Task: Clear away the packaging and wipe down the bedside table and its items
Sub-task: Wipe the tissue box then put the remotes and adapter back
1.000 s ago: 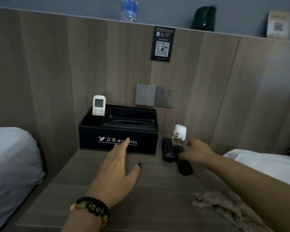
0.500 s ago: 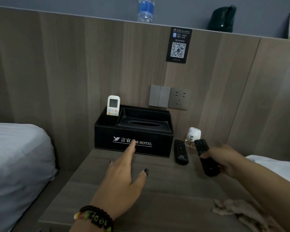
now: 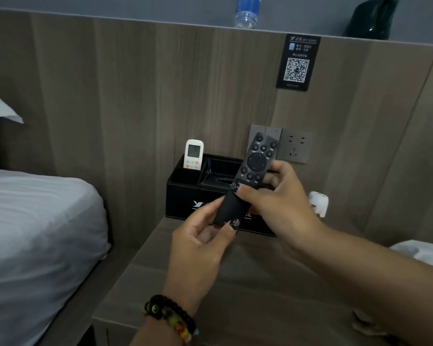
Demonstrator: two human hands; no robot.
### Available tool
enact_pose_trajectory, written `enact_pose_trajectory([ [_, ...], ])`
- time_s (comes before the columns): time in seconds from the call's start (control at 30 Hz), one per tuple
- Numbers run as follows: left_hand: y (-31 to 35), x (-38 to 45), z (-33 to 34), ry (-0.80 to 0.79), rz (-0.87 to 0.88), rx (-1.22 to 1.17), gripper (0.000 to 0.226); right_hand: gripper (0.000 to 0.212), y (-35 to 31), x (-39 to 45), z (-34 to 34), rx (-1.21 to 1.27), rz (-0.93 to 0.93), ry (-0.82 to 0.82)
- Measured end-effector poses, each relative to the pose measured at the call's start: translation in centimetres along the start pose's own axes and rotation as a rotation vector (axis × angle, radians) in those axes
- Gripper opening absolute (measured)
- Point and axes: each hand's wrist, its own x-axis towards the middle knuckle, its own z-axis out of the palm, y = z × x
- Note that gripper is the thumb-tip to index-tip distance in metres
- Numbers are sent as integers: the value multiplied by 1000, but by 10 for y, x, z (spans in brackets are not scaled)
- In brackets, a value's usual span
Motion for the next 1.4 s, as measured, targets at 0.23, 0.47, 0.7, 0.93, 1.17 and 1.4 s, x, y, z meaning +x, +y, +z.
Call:
enact_pose_trajectory([
  [0.23, 1, 18, -19, 215, -53, -111, 39, 101, 1, 39, 29, -84, -196, -58],
  [0.47, -8, 36, -40, 304, -109, 13, 56, 94, 9, 139, 63, -248, -424, 163],
  [0.7, -14, 50, -65, 27, 31, 726, 77, 92, 46, 174, 86, -384, -515, 74],
  [0.93, -28, 69, -62, -254, -36, 1113, 85, 91, 72, 190, 93, -382, -547, 0],
  [1.17, -32, 73, -53, -275, -45, 1089, 84, 87, 88, 197, 94, -367, -492, -107],
  [1.4, -30, 74, -47, -264, -29, 1049, 82, 77, 92, 202, 93, -293, -463, -48],
])
